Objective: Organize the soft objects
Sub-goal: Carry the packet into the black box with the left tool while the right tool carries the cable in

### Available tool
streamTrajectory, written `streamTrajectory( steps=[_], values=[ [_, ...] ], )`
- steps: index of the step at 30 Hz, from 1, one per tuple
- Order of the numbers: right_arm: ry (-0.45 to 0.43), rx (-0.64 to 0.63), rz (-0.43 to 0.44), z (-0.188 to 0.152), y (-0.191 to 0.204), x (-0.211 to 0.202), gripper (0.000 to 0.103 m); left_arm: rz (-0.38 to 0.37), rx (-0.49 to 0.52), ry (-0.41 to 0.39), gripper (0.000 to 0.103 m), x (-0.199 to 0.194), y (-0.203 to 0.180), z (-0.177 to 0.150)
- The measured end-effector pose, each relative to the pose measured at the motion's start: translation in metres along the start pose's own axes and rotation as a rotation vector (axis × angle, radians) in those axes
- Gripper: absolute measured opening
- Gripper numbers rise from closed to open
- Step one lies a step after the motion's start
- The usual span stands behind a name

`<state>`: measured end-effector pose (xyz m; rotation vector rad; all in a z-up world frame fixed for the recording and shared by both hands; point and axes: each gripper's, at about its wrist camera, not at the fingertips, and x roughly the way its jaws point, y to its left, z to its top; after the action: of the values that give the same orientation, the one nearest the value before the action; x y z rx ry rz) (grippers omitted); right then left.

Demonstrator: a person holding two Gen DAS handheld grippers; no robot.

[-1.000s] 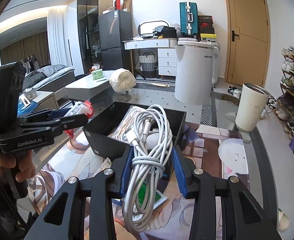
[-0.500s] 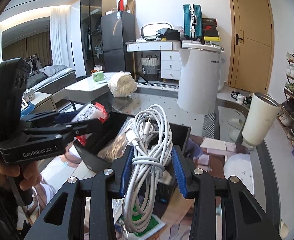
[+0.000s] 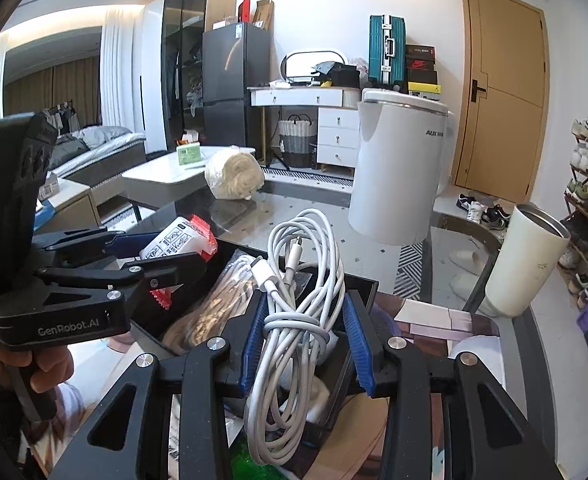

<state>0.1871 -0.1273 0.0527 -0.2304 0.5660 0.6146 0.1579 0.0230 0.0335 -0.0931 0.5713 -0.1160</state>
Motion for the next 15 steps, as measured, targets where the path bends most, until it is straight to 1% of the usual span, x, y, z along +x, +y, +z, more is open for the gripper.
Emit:
streamTrajectory(
  steps=[4, 7, 10, 13, 15],
  values=[
    [0.029, -0.013, -0.002, 0.0, 0.002, 0.011, 0.039, 0.006, 0.016, 0.023, 0.048, 0.011, -0.003, -0.001],
    [0.07, -0.02, -0.009, -0.001, 0.001, 0.022, 0.039, 0.011, 0.039, 0.048, 0.048, 0.019, -0.007, -0.003],
    [0.09, -0.034, -0.01, -0.002, -0.001, 0.026, 0.039, 0.0, 0.049, 0.068, 0.048, 0.025, -0.01, -0.003],
    [0.111, -0.057, -0.013, -0.001, 0.002, 0.03, 0.039, -0.004, 0.067, 0.072, 0.048, 0.027, -0.012, -0.003],
    [0.125, -0.068, -0.012, -0.001, 0.003, 0.034, 0.039, -0.018, 0.071, 0.083, 0.048, 0.028, -0.014, -0.003]
  ],
)
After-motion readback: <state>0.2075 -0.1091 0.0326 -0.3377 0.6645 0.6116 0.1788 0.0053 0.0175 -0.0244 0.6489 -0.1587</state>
